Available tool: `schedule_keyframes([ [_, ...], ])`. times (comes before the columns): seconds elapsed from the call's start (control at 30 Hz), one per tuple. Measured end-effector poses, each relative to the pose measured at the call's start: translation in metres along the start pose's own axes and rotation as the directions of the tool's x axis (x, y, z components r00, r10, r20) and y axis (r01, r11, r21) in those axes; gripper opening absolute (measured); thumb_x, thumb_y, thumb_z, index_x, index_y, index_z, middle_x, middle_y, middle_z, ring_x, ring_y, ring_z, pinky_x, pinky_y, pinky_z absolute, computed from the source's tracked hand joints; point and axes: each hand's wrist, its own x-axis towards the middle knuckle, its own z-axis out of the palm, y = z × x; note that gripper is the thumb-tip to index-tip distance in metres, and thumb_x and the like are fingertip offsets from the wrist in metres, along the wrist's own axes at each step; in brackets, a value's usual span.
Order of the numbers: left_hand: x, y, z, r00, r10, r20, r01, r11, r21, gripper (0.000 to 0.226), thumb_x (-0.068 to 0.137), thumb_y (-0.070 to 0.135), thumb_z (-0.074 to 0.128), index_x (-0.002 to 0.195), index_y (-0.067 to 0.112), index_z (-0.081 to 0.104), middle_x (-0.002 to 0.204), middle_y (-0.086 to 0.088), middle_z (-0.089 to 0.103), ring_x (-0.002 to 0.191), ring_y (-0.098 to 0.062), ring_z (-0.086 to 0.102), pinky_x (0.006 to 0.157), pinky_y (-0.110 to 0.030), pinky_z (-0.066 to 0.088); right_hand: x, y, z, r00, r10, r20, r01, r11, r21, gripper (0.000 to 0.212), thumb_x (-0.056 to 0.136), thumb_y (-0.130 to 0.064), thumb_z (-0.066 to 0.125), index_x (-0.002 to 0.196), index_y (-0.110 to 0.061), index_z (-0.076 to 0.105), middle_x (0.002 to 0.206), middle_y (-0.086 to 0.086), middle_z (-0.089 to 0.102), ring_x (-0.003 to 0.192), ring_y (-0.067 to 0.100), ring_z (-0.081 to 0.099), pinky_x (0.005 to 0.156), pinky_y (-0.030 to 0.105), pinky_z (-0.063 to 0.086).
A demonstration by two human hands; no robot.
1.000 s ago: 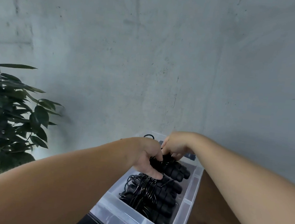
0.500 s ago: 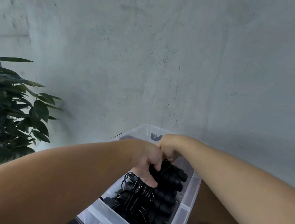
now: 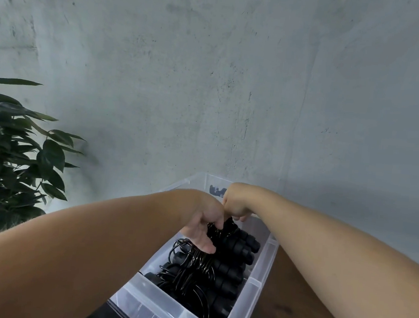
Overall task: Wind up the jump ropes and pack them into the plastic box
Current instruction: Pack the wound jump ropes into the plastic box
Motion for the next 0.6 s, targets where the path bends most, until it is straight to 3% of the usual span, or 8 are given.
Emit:
schedule_keyframes([
  [0.07, -0.005, 0.002, 0.000, 0.999, 0.048, -0.008, -0.048, 0.999, 0.000, 0.055, 0.103, 0.010, 0.040, 0.150, -0.007, 0.016, 0.147, -0.024, 0.041, 0.124, -0.029, 0.056, 0.098, -0.034, 0.050, -0.006, 0.000, -0.005, 0.999, -0.011, -0.034, 0.012, 0.999, 0.031, 0.042, 0.090, -0.041, 0.065, 0.115, -0.008, 0.066, 0.104, 0.004, 0.072, 0.079, 0.014, 0.069, 0.084, 0.028, 0.056],
  [0.13, -0.013, 0.005, -0.002, 0.994, 0.108, -0.010, -0.108, 0.994, -0.012, 0.043, 0.104, 0.009, 0.039, 0.144, -0.005, 0.033, 0.128, -0.017, 0.056, 0.098, -0.024, 0.066, 0.079, -0.025, 0.057, -0.017, 0.002, -0.010, 0.995, -0.007, -0.096, 0.015, 0.996, 0.089, 0.036, 0.091, -0.036, 0.063, 0.113, -0.007, 0.067, 0.097, 0.003, 0.073, 0.076, 0.013, 0.070, 0.071, 0.026, 0.055],
  [0.2, -0.023, 0.012, -0.005, 0.983, 0.175, -0.062, -0.176, 0.984, -0.011, 0.017, 0.103, 0.008, 0.040, 0.110, 0.001, 0.054, 0.080, -0.009, 0.054, 0.056, -0.018, 0.054, 0.054, -0.020, 0.053, -0.035, 0.004, -0.019, 0.984, 0.023, -0.178, 0.014, 0.980, 0.201, 0.030, 0.091, -0.031, 0.065, 0.105, -0.005, 0.069, 0.093, 0.006, 0.074, 0.066, 0.015, 0.067, 0.058, 0.023, 0.051],
  [0.27, -0.034, 0.022, -0.006, 0.921, 0.341, -0.192, -0.328, 0.940, 0.094, 0.024, 0.103, 0.013, 0.041, 0.083, 0.008, 0.054, 0.062, -0.004, 0.040, 0.047, -0.014, 0.038, 0.038, -0.019, 0.038, -0.058, 0.010, -0.028, 0.966, 0.053, -0.252, 0.035, 0.943, 0.332, 0.027, 0.093, -0.028, 0.064, 0.099, -0.002, 0.068, 0.087, 0.010, 0.073, 0.061, 0.019, 0.064, 0.060, 0.025, 0.053],
  [0.37, -0.064, 0.040, 0.006, 0.786, 0.548, -0.288, -0.555, 0.830, 0.066, 0.030, 0.100, 0.019, 0.045, 0.073, 0.011, 0.053, 0.059, -0.002, 0.034, 0.046, -0.015, 0.026, 0.043, -0.019, 0.021, -0.100, 0.027, -0.038, 0.920, 0.126, -0.372, 0.104, 0.835, 0.540, 0.022, 0.095, -0.023, 0.060, 0.085, -0.004, 0.064, 0.073, 0.011, 0.065, 0.055, 0.020, 0.059, 0.054, 0.027, 0.051],
  [0.5, -0.111, 0.057, 0.052, 0.652, 0.712, -0.258, -0.734, 0.679, 0.018, 0.030, 0.096, 0.022, 0.047, 0.068, 0.012, 0.052, 0.059, -0.003, 0.037, 0.046, -0.016, 0.028, 0.046, -0.020, 0.021, -0.162, 0.060, -0.048, 0.842, 0.275, -0.464, 0.121, 0.742, 0.659, 0.026, 0.094, -0.023, 0.054, 0.070, -0.012, 0.055, 0.062, 0.002, 0.051, 0.046, 0.015, 0.043, 0.043, 0.021, 0.033],
  [0.6, -0.142, 0.062, 0.102, 0.599, 0.782, -0.173, -0.795, 0.607, -0.011, 0.032, 0.096, 0.024, 0.046, 0.068, 0.012, 0.053, 0.060, -0.003, 0.038, 0.047, -0.017, 0.030, 0.047, -0.022, 0.024, -0.216, 0.092, -0.046, 0.799, 0.375, -0.470, 0.082, 0.707, 0.703, 0.020, 0.088, -0.016, 0.050, 0.069, -0.014, 0.055, 0.063, 0.001, 0.048, 0.047, 0.016, 0.038, 0.041, 0.020, 0.028],
])
